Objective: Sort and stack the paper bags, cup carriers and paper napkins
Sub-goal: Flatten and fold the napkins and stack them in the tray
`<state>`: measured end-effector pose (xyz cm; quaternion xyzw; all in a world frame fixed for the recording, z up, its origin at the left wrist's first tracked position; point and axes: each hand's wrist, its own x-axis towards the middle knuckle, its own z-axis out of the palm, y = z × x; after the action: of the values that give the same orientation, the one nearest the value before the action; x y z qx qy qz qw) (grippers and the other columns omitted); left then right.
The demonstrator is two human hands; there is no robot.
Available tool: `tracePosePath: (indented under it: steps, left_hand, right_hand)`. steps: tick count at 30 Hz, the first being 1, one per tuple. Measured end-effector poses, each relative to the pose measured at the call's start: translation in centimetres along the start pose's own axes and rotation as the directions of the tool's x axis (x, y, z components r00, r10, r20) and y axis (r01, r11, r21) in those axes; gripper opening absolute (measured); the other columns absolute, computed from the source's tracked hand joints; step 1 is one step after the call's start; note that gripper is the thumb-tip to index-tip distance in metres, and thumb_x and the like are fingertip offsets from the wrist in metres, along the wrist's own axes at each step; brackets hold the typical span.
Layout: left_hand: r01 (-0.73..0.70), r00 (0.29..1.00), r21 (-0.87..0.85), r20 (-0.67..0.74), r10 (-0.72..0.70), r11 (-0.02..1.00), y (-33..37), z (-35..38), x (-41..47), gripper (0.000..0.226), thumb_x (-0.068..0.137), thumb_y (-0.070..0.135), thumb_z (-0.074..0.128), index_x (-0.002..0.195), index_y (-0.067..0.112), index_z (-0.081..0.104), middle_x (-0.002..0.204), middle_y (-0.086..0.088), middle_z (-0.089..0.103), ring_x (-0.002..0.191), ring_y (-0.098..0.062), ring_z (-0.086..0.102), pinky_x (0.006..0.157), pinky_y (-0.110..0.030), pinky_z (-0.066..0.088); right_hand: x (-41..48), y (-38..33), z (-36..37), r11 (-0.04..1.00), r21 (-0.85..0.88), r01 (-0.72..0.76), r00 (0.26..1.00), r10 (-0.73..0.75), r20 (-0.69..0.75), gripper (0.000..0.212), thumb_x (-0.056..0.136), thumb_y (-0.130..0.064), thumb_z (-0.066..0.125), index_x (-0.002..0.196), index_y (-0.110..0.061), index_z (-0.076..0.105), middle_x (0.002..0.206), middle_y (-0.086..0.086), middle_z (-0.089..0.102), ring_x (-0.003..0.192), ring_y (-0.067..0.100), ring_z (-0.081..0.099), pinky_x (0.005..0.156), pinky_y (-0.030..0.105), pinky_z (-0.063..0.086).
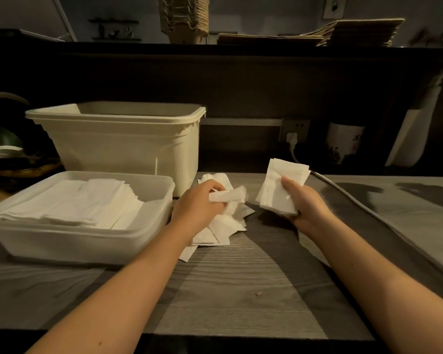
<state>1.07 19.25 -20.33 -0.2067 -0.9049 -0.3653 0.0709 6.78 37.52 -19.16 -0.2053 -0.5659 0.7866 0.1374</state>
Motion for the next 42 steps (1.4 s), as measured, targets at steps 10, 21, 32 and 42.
tracePosePath:
  steps: [10,21,32,42]
  left_hand:
    - [0.069,0.996,-0.432,-0.017,-0.085,0.899,1.3,-0.6,-0.3,0.031,0.098,0.035,0.042,0.105,0.013,0.063,0.094,-0.004,0.060,0.092,-0.020,0.056,0.077,-0.037,0.049]
    - [-0.170,0.935,-0.538,-0.352,-0.036,0.826,2.5,-1.2,-0.6,0.025,0.099,0.027,0.042,0.107,0.015,0.063,0.086,0.010,0.057,0.086,-0.011,0.056,0.063,-0.009,0.042]
    - [-0.221,0.973,-0.563,-0.178,0.144,0.796,3.1,-0.3,-1.4,0.054,0.094,0.005,0.045,0.119,0.050,0.029,0.123,0.006,0.044,0.103,-0.016,0.056,0.071,-0.032,0.059]
    - [-0.283,0.957,-0.280,-0.019,0.290,0.917,2.9,0.8,-1.6,0.035,0.095,0.019,0.051,0.129,0.024,0.049,0.120,0.010,0.043,0.110,-0.009,0.043,0.083,-0.024,0.051]
  right_hand:
    - [-0.2,0.2,0.3,0.999,-0.024,-0.036,0.999,0.037,0.027,0.028,0.095,-0.023,0.051,0.119,-0.011,0.045,0.091,0.005,0.057,0.081,0.019,0.057,0.069,0.035,0.048]
    - [-0.9,-0.2,0.4,0.996,0.080,0.034,0.998,-0.039,0.057,0.018,0.096,-0.020,0.050,0.111,-0.017,0.041,0.096,0.006,0.057,0.084,0.021,0.058,0.061,0.036,0.048]
    - [-2.1,0.9,2.3,0.996,0.012,-0.088,0.970,0.083,0.229,0.012,0.097,-0.024,0.049,0.088,-0.016,0.051,0.089,0.007,0.061,0.080,0.021,0.060,0.063,0.034,0.051]
    - [-2.2,1.1,2.4,0.991,0.050,-0.123,0.914,0.093,0.395,0.026,0.093,-0.024,0.051,0.114,-0.012,0.059,0.091,0.010,0.072,0.084,0.024,0.070,0.070,0.037,0.058]
